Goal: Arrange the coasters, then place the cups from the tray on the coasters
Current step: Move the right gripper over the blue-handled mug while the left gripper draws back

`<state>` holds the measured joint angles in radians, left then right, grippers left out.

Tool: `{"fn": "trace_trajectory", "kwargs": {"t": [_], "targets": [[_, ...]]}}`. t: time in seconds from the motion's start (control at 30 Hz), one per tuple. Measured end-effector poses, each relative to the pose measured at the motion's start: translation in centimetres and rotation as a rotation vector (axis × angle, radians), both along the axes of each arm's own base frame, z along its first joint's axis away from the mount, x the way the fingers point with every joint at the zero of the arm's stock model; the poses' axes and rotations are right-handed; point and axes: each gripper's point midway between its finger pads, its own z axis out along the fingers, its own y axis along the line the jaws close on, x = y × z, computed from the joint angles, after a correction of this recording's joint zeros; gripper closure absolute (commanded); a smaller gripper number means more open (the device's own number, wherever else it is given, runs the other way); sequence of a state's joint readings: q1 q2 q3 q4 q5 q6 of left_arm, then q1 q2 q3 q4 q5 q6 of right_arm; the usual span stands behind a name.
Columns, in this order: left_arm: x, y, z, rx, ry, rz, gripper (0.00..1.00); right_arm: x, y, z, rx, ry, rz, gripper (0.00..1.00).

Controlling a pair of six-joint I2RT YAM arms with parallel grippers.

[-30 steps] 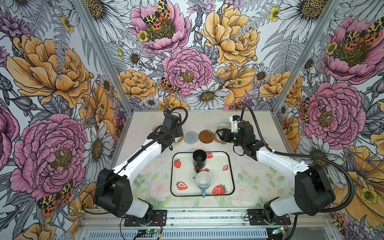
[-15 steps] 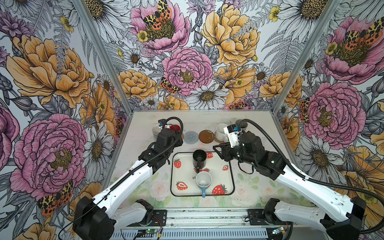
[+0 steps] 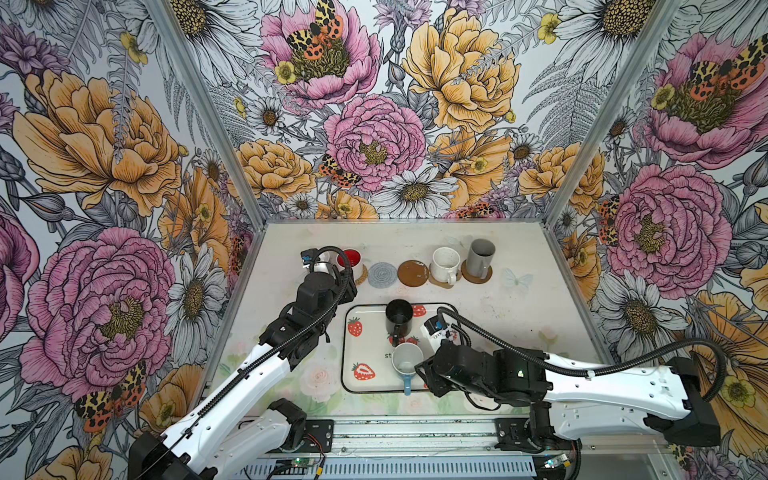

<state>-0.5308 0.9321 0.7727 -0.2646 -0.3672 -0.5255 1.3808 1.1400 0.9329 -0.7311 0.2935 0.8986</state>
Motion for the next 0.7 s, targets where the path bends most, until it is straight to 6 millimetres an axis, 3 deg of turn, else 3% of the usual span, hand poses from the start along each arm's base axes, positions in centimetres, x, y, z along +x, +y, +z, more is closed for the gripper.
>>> {"fn": "trace_trajectory", "kwargs": {"t": [0.3, 0.7], "targets": [[-0.3, 0.6, 0.0, -0.004, -0.007, 0.011, 0.34, -2.2, 0.8, -3.1, -0.093, 0.021, -0.021, 0.52], [-0.4, 0.9, -0.5, -0.008, -0.004, 0.013, 0.34, -2.4, 1.5, -5.0, -0.138, 0.031, -0.082, 0.43]]}}
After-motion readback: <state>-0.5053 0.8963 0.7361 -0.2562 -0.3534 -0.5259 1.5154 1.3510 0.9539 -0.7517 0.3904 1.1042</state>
